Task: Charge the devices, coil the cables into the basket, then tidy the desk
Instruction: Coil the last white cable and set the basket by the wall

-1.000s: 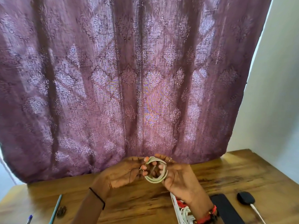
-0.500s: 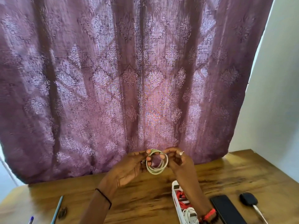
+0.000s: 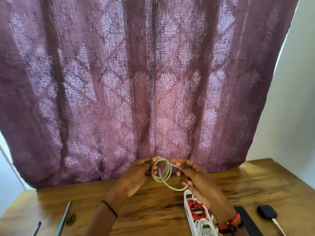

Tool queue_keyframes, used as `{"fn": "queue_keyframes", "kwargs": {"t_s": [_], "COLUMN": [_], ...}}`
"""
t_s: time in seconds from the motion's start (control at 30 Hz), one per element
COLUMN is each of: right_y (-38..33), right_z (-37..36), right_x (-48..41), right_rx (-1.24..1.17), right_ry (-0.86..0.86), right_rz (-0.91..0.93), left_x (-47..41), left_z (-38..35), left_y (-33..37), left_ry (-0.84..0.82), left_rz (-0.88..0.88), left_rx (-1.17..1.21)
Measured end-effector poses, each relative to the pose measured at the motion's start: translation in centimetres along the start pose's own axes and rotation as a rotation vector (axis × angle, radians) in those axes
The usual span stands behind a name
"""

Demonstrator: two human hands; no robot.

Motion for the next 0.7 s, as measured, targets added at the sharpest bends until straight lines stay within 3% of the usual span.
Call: {"fn": "queue_keyframes", "kwargs": {"t_s": [0.33,0.47,0.6,0.7], "right_y": [-1.1,-0.3,1.7,3.1], "right_z": [1.6,1.6,1.7,1.1], "right_x": [-0.6,-1.1,-1.8,-1.4], "right_rx": [0.582,0.694,1.083,1.043], "right_ry": [-0.144,-0.04,0.146,0.297], "right_rz": [-0.032,0.1,0.339,0.378], "left_x": [0.3,0.2,0.2,0.0], "left_z": [-0.3,-0.5,-1.3,-2.0], "left_y": [-0.5,-0.6,-1.5,-2.7], "left_ry": [0.07,0.034,-0.021,0.003], "left_rz": [-0.034,-0.018,-0.009,-0.026], "left_rx": [-0.142,0.081,0.395,0.509]}}
Point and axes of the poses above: each hand's wrist, its own x-axis away from the middle knuckle, its own z-axis out of the back of the hand, y = z × x, the point moved 2 cm from there along -x, towards the middle knuckle, and after that the axes turned 13 degrees about z, right-handed, at the moved point
